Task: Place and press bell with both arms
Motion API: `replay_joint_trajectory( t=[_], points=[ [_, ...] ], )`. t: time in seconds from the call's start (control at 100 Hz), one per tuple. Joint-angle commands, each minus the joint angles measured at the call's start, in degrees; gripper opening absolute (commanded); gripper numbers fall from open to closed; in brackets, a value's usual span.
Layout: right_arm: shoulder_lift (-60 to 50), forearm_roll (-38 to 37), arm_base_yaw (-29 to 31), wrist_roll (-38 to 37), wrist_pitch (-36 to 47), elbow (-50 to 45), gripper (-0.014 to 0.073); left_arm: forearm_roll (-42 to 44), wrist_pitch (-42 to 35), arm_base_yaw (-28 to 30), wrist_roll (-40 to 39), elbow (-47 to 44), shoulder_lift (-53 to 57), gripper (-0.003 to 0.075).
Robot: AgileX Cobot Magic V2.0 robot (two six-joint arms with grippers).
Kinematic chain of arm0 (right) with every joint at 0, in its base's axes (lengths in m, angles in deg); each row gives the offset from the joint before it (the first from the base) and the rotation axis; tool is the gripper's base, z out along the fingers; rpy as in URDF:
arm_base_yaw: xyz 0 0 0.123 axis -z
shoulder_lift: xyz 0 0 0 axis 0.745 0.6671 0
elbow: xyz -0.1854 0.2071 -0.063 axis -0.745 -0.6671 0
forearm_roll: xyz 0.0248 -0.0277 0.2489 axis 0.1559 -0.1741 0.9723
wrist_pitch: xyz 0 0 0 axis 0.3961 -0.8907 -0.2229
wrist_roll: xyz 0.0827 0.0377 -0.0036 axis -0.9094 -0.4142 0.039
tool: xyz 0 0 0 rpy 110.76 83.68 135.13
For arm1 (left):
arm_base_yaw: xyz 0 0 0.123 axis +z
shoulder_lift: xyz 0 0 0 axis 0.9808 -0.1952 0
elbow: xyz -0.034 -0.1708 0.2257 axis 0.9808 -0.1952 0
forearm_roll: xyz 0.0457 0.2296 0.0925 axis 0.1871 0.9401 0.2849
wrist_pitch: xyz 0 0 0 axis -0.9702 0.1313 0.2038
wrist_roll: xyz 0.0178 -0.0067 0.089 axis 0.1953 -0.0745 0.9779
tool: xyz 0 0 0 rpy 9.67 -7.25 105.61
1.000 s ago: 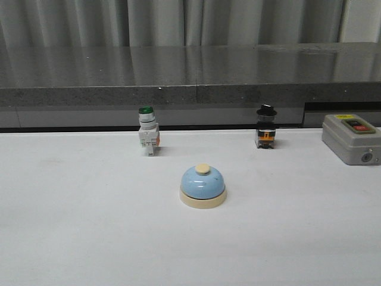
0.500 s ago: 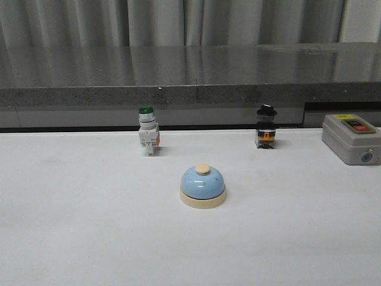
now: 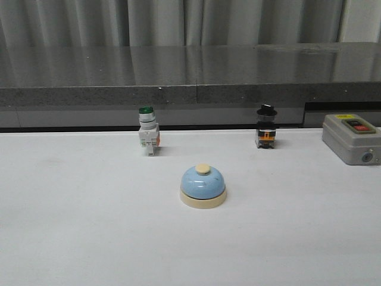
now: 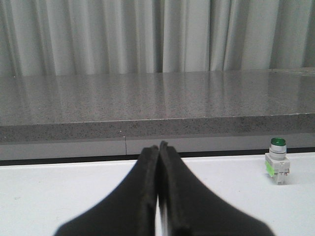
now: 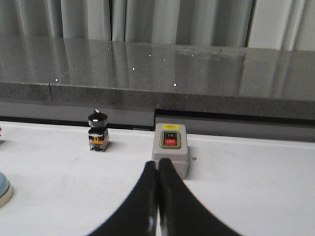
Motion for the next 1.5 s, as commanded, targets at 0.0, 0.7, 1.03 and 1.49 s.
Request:
replay_joint_trajectory(
  t=[0.0,0.7,1.03,1.49],
  points=[
    [-1.05,-0.95,0.32,0.34,7.1,1.15,-0.007,-0.48,-4.84,0.16,-0.47,-2.47,1.75,-0.002],
    [29.83,0.88,0.32,0.29,-28.47,39.44,-0.007,-0.48,-4.84,0.16,-0.47,-2.47,1.75,-0.002],
    [42.06,1.12,0.32,0.29,-30.34,44.34,-0.007,-0.48,-4.84,0.16,-0.47,-2.47,1.75,-0.002],
    [56.39,6.19,-6.27,0.34,-28.6,47.36,-0.007,-0.48,-4.84,0.16,-0.47,-2.47,1.75,-0.002]
  ],
)
